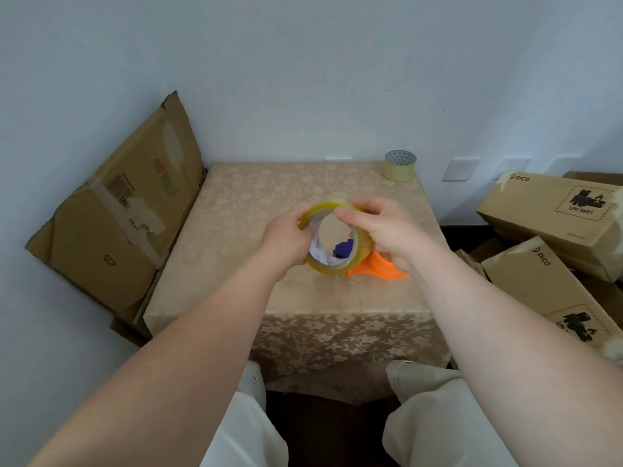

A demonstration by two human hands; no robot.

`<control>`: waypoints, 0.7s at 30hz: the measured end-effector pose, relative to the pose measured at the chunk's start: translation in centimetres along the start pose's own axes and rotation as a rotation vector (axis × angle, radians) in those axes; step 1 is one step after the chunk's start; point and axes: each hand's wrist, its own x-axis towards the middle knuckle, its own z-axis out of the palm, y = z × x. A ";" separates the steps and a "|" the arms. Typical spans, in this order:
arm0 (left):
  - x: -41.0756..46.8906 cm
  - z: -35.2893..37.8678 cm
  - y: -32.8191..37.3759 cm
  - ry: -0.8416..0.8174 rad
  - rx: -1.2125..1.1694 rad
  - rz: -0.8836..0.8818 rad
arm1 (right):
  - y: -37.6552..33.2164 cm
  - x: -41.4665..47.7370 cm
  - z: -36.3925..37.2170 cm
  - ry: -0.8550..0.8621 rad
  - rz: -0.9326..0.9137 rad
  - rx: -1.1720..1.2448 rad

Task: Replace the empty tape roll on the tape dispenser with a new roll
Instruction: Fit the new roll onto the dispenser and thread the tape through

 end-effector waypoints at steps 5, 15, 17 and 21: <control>0.7 0.4 -0.7 0.031 0.025 -0.068 | 1.1 1.2 -0.7 0.103 0.039 -0.081; 2.2 1.4 -2.8 0.033 -0.206 -0.312 | 6.5 4.0 -2.4 0.175 0.092 -0.943; 2.4 1.5 -3.1 0.033 -0.252 -0.336 | 7.1 4.1 -2.2 0.158 0.111 -0.979; 2.7 1.6 -3.6 0.037 -0.314 -0.365 | 7.4 3.8 -2.1 0.173 0.114 -1.000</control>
